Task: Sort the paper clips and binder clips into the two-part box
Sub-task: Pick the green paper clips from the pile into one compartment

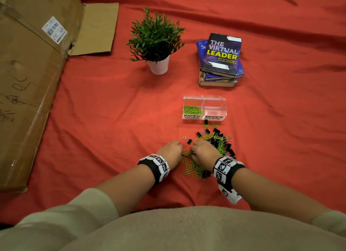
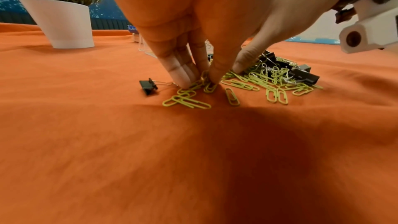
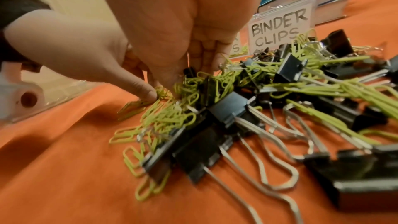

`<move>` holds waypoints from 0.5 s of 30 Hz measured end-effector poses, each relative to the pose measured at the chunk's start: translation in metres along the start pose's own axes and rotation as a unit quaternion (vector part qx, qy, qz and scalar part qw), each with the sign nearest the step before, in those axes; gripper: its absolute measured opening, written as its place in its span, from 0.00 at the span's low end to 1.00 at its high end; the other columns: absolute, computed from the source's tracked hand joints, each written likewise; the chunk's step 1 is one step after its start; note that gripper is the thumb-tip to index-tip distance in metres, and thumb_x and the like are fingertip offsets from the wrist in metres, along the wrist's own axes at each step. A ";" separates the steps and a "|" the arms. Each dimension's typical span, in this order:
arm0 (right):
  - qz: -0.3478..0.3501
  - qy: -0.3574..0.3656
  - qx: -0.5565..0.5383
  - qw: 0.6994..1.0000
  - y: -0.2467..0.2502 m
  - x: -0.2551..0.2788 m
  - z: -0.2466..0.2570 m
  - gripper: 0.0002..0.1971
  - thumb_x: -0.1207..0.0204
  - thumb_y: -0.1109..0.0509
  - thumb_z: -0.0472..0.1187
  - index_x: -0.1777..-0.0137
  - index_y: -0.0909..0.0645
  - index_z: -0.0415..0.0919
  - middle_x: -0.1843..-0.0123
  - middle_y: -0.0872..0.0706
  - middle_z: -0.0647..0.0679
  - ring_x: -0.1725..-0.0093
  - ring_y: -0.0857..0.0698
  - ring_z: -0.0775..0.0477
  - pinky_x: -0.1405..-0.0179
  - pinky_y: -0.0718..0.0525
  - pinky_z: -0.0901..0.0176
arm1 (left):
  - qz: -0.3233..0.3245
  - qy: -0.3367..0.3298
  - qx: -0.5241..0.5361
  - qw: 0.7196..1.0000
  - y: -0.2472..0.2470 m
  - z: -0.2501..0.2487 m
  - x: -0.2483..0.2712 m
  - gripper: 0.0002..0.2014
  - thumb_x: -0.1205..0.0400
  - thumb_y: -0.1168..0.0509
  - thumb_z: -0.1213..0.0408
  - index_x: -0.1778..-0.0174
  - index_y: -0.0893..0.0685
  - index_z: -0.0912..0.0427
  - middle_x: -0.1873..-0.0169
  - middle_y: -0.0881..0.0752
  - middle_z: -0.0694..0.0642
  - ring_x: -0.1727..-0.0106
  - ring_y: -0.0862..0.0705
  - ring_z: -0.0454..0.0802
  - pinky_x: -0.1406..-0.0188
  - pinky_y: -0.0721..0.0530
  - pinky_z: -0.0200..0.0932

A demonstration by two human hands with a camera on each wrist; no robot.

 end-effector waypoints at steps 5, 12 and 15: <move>-0.036 -0.067 -0.156 0.985 0.017 -0.002 -0.023 0.07 0.25 0.30 0.45 0.54 0.16 0.42 0.53 0.15 0.48 0.45 0.27 0.47 0.42 0.26 0.51 | 0.003 0.010 0.003 1.000 -0.002 0.002 -0.002 0.11 0.18 0.42 0.66 0.44 0.22 0.69 0.42 0.23 0.63 0.36 0.23 0.61 0.40 0.23 0.57; -0.038 -0.157 -0.423 0.892 0.044 -0.005 -0.050 0.03 0.26 0.28 0.39 0.59 0.16 0.41 0.67 0.16 0.50 0.74 0.24 0.54 0.75 0.26 0.65 | -0.005 0.028 0.034 0.999 0.000 0.016 -0.007 0.10 0.18 0.44 0.68 0.44 0.24 0.68 0.43 0.20 0.66 0.38 0.21 0.65 0.38 0.23 0.57; -0.058 -0.169 -0.490 0.853 0.063 -0.011 -0.057 0.04 0.24 0.30 0.36 0.60 0.17 0.42 0.61 0.13 0.47 0.63 0.19 0.49 0.66 0.22 0.63 | -0.012 0.031 0.046 0.998 0.004 0.022 -0.010 0.10 0.17 0.44 0.69 0.44 0.25 0.68 0.43 0.18 0.67 0.40 0.20 0.66 0.40 0.23 0.57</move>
Point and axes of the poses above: each hand's wrist, its own x-axis away from the middle knuckle, its own y-axis out of the back of the hand, z = x × y, the point moved 10 cm from there along -x, towards the middle knuckle
